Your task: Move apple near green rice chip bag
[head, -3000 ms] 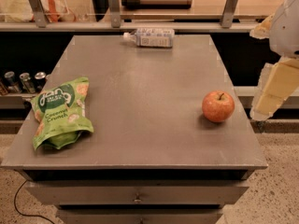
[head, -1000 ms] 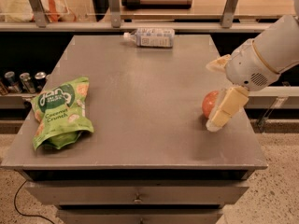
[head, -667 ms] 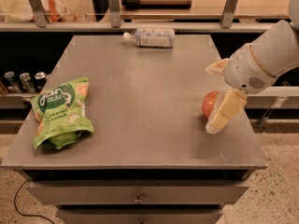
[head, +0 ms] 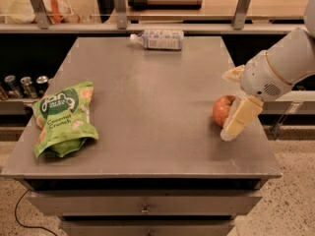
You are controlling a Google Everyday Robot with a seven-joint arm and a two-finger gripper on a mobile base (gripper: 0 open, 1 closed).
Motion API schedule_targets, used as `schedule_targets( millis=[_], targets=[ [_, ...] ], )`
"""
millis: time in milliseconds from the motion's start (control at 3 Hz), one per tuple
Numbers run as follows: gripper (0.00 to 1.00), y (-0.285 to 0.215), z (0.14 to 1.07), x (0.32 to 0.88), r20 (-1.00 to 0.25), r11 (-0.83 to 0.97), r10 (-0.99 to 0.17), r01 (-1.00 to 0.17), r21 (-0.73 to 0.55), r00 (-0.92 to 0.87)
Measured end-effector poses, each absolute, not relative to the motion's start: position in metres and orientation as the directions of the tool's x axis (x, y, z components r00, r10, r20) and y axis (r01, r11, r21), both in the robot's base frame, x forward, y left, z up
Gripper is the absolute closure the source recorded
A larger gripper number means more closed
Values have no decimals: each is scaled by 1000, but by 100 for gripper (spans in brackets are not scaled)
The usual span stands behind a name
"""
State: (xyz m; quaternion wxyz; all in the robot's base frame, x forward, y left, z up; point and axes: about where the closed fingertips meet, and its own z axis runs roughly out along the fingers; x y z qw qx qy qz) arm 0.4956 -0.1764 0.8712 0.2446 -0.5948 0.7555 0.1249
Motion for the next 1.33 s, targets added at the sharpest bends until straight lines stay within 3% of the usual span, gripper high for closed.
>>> schedule_targets(
  millis=[333, 1333],
  targets=[
    [17, -183, 867, 499, -512, 268, -839, -958, -98, -182],
    [87, -190, 864, 502, -512, 269, -839, -958, -98, -184]
  ],
)
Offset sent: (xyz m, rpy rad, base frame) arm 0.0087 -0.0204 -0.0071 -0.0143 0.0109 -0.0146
